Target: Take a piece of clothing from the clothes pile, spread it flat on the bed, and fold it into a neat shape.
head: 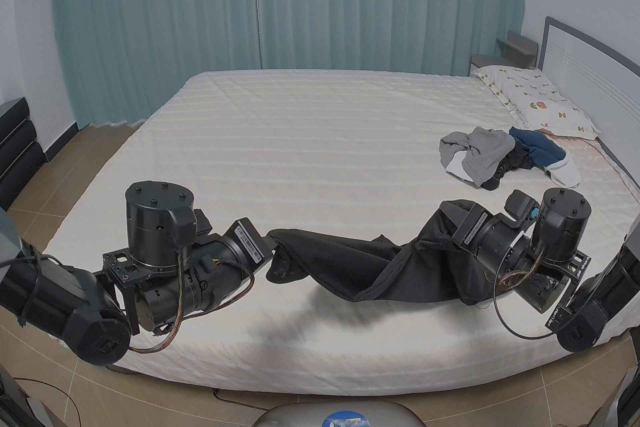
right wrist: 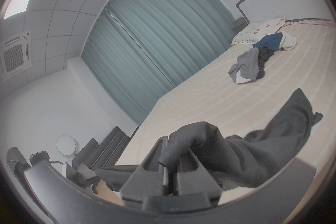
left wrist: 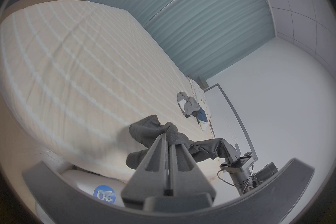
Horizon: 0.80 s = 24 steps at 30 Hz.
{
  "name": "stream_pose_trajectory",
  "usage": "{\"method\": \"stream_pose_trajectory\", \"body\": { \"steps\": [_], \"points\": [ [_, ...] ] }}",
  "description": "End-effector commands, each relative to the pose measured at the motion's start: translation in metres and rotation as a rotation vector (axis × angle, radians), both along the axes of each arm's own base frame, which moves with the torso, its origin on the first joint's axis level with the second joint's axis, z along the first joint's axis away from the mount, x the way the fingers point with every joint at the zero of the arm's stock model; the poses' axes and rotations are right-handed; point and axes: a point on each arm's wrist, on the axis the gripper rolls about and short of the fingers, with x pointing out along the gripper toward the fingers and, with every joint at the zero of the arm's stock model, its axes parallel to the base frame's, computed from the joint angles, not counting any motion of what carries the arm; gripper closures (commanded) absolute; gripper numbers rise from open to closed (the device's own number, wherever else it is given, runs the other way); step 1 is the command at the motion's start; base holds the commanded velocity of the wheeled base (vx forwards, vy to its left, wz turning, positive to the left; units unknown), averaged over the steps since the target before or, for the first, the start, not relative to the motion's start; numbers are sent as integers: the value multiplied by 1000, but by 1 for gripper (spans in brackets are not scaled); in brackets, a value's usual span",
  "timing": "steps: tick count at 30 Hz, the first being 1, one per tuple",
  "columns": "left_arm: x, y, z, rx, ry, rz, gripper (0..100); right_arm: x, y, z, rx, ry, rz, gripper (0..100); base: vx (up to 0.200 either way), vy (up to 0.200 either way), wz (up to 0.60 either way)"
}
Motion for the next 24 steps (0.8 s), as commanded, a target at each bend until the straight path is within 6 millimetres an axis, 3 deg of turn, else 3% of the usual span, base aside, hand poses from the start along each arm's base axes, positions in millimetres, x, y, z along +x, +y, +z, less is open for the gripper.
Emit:
{"method": "stream_pose_trajectory", "body": {
  "steps": [1,6,9,13,14,15,21,24],
  "points": [
    [-16,8,9,11,6,-12,100,-24,-7,5,-17,13,21,100,-200,0,0],
    [-33,21,25,15,-1,-10,100,-56,-17,24,-27,-31,42,100,-200,0,0],
    [-42,27,33,9,-12,-10,100,-66,-21,37,-35,-53,46,100,0,0,0],
    [-63,45,65,-23,-82,-3,100,-111,-40,97,7,-196,41,100,0,0,0],
    [-63,45,66,-20,-86,-4,100,-113,-41,99,7,-200,40,100,0,0,0],
    [-64,51,80,-6,-146,5,100,-128,-52,123,-11,-255,36,100,0,0,0],
    [-49,70,135,1,-284,106,100,-125,-72,202,57,-415,-74,100,0,0,0],
    [-37,76,162,3,-292,151,100,-101,-78,239,41,-443,-134,100,0,0,0]
  ]
}}
